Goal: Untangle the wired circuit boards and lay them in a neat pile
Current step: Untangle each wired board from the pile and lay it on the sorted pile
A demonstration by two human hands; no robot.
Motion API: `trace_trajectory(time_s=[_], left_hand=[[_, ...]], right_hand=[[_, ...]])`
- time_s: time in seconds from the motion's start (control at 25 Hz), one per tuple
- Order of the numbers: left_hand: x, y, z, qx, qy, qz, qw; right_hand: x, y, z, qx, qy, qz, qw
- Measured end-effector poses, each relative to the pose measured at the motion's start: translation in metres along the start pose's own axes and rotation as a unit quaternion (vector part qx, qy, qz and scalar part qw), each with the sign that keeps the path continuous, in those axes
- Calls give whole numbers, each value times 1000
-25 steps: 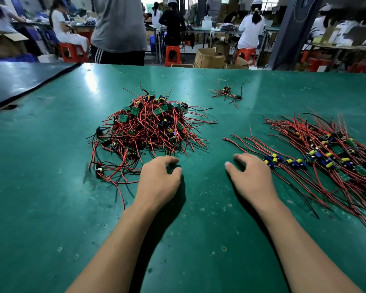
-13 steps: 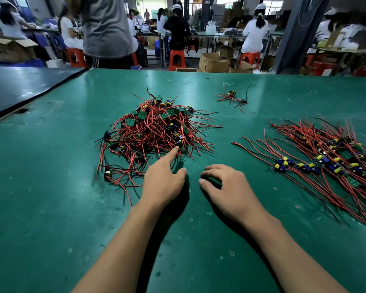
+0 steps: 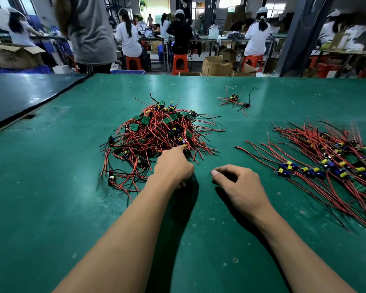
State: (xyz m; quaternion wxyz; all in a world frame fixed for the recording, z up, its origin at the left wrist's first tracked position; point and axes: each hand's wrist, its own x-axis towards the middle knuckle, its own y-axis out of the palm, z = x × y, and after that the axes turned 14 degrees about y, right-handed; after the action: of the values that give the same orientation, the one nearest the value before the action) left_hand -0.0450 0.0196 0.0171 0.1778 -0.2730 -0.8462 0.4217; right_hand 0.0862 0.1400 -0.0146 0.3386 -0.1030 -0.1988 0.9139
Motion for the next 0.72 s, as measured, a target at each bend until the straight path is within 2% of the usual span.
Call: trace_trajectory(time_s=[0.16, 0.24, 0.44, 0.72], left_hand=[[-3, 3, 3, 71, 48, -31, 996], [-9, 12, 6, 97, 73, -73, 990], [-8, 19, 12, 97, 101, -166, 976], [16, 16, 13, 143, 56, -87, 984]], right_hand=[[1, 1, 0, -2, 2, 0, 1000], [0, 1, 1, -5, -1, -5, 1000], [-1, 0, 0, -16, -8, -12, 1000], [1, 1, 0, -4, -7, -5, 1000]])
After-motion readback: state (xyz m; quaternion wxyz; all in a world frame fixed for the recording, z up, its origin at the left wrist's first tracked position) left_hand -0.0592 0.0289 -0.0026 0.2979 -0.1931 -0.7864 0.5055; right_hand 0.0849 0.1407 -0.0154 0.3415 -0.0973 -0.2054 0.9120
